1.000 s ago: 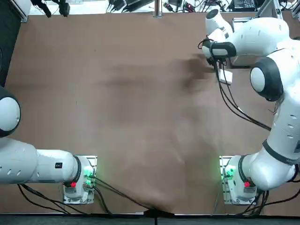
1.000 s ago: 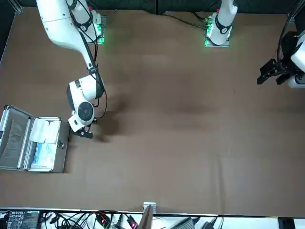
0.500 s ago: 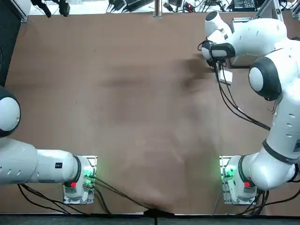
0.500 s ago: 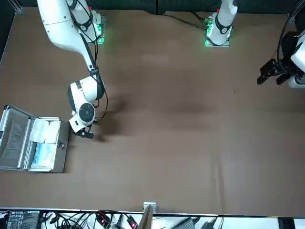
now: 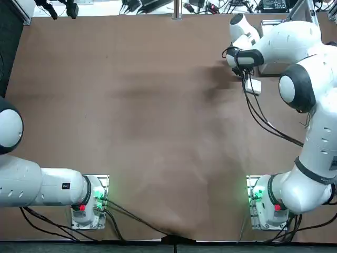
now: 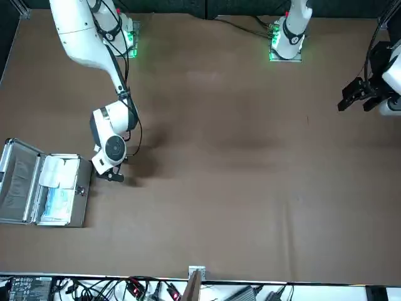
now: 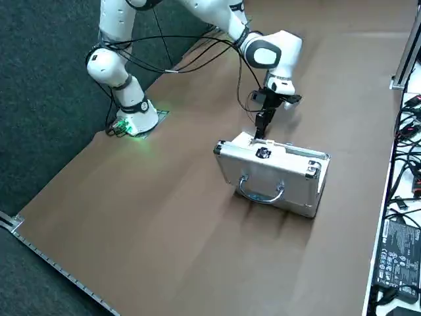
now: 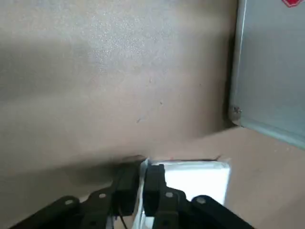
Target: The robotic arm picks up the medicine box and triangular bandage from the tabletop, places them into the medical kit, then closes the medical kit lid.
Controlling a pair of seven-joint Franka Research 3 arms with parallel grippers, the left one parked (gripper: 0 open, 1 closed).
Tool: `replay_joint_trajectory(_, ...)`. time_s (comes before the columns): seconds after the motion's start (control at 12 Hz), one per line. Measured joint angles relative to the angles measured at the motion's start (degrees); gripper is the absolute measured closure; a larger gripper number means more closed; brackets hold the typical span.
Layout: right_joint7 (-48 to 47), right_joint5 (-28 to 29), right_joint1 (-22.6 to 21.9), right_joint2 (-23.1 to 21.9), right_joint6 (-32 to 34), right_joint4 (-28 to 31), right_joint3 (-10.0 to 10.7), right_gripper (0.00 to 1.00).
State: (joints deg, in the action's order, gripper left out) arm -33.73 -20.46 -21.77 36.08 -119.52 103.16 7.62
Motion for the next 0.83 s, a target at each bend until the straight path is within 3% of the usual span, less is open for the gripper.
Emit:
replay_joint_trajectory(0.17,0.2,0.0,0.0,0.1,0.3,-0.1,0.0,0.86)
replay_joint_trajectory(0.33,0.3,-0.1,-0.1,0.2,1.7,-0.8,-0.1,0.99)
replay_joint_trajectory(0.83,0.3,0.2,-1.0,-2.0,12.4,-9.6,-0.3,0.99)
